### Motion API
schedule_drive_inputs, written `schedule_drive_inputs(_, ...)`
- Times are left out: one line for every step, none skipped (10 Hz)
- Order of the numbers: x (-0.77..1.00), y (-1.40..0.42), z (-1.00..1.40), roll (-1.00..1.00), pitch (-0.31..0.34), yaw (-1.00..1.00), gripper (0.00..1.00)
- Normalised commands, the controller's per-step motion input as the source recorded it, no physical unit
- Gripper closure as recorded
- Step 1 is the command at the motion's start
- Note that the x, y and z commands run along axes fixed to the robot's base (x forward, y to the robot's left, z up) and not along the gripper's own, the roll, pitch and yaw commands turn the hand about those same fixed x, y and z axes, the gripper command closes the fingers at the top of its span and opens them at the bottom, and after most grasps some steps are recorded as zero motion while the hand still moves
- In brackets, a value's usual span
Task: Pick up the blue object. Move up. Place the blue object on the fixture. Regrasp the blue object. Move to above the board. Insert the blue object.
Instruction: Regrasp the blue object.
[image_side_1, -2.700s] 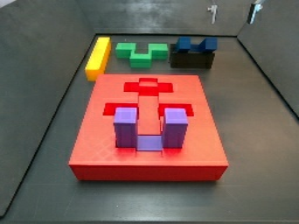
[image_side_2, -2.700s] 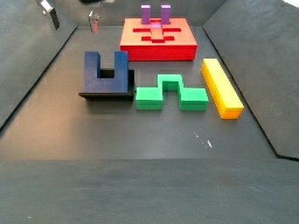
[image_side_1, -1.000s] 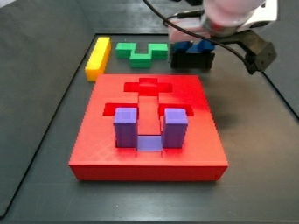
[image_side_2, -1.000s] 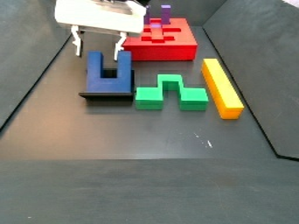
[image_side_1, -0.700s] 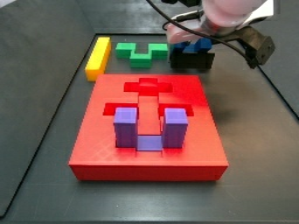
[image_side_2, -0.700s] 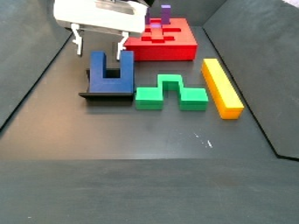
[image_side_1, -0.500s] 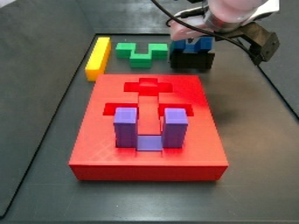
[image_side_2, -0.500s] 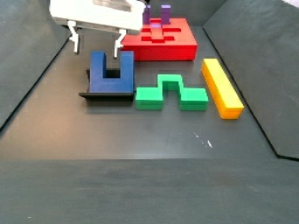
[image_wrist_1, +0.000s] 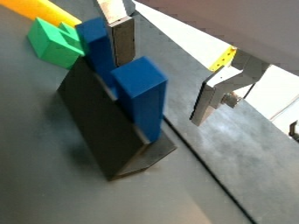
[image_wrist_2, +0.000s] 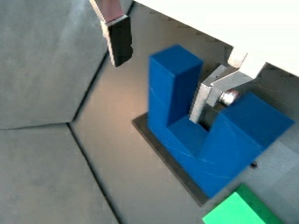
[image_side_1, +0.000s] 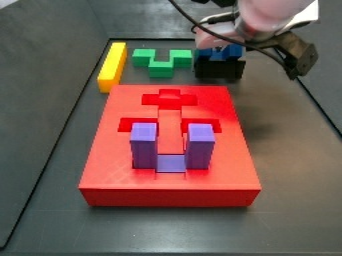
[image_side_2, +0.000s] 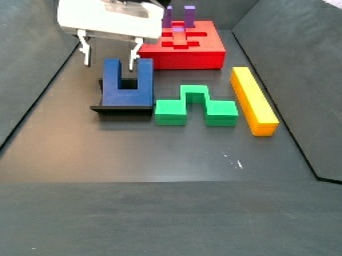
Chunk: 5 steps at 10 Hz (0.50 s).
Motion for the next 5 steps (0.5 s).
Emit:
schedule_drive_inputs(0.18, 0.00, -0.19, 0.02, 0.174, 0.38, 0.00)
schedule_drive_inputs(0.26, -0.07, -0.05, 0.09, 0.300, 0.48, 0.00)
schedule_drive_inputs(0.19, -0.13, 0.00, 0.00, 0.329, 0.47, 0.00)
schedule_drive_inputs(0.24, -0.09, 0.00, 0.01, 0.440, 0.35, 0.00)
schedule_drive_inputs(0.28, -0.07, 0.01, 0.02, 0.509, 0.26, 0.00)
